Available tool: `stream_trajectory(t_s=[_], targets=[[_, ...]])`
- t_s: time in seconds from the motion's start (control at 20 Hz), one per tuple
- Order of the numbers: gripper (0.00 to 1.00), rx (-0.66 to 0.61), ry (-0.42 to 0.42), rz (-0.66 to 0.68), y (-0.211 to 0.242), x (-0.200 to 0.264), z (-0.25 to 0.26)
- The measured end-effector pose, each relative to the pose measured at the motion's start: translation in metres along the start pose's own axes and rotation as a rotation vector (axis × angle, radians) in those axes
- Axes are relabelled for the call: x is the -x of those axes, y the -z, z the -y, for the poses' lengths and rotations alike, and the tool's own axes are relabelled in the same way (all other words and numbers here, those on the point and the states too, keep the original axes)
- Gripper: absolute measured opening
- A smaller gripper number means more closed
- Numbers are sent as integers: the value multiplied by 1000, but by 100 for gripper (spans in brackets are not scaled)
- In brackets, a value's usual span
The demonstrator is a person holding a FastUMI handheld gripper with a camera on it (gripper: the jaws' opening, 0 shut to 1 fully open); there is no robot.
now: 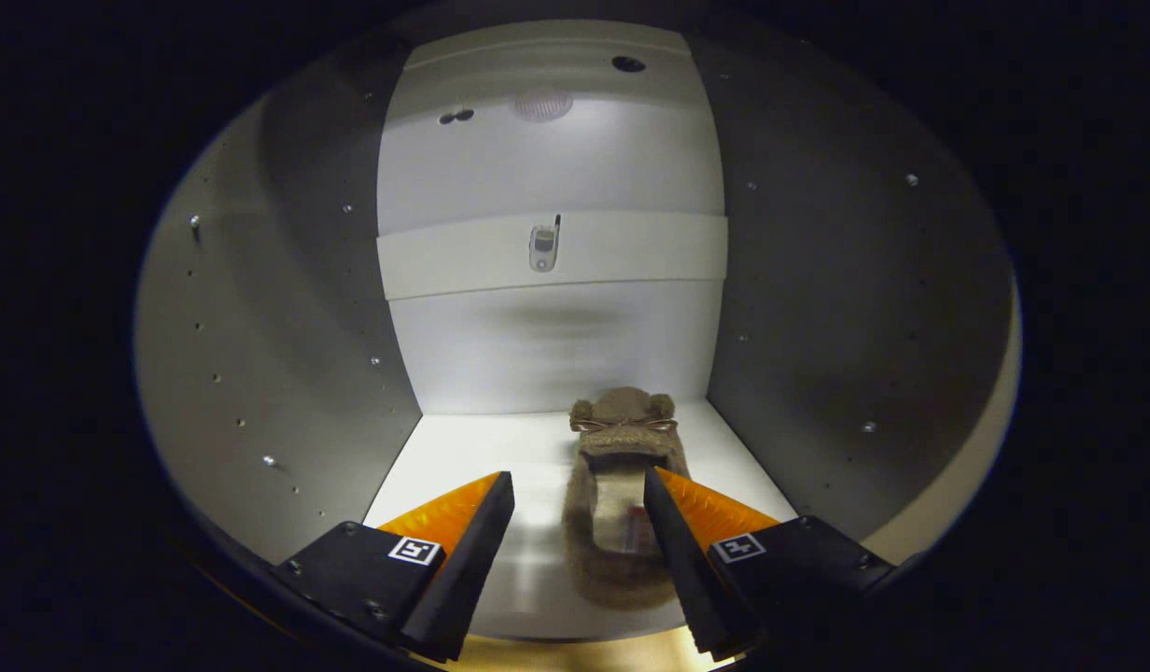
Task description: Open the shoe cabinet door, grab the shoes and put them into the shoe cabinet, then close the shoe cabinet door.
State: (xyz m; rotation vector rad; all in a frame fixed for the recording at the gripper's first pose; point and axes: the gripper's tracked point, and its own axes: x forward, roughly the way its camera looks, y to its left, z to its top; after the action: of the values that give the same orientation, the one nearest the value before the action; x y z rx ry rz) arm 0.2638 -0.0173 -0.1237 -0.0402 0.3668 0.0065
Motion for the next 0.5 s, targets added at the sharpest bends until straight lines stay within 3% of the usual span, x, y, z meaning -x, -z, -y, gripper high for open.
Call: stream_trajectory(t_s=[0.5], targets=[[97,-58,-86,95,-4,155,1]])
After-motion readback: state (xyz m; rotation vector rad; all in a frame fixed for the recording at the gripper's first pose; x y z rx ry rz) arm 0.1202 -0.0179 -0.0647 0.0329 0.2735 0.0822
